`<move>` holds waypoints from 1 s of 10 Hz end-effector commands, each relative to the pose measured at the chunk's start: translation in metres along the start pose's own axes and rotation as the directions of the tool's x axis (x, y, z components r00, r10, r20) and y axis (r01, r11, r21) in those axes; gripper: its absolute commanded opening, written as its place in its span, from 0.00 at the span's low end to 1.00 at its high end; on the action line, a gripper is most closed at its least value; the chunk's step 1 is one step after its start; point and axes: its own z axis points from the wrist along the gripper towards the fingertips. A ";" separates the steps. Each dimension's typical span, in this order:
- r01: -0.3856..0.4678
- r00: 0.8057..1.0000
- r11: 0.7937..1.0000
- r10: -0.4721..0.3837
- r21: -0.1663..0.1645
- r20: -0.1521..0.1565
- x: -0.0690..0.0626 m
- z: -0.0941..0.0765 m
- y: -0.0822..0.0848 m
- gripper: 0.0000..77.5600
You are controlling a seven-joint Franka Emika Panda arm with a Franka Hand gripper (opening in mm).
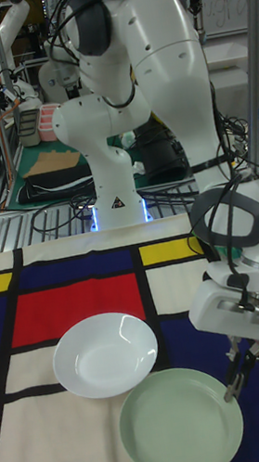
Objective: Use a clamp
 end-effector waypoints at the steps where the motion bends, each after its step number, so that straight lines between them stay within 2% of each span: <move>1: -0.023 0.999 1.000 0.022 0.014 0.023 -0.001 -0.001 0.000 0.02; 3: -0.047 0.998 0.999 0.047 0.012 0.031 -0.001 -0.001 0.000 0.02; 4: -0.055 0.998 0.998 0.055 0.013 0.030 -0.001 -0.001 0.000 1.00; 10: -0.055 0.998 0.998 0.055 0.013 0.030 -0.001 -0.001 0.000 1.00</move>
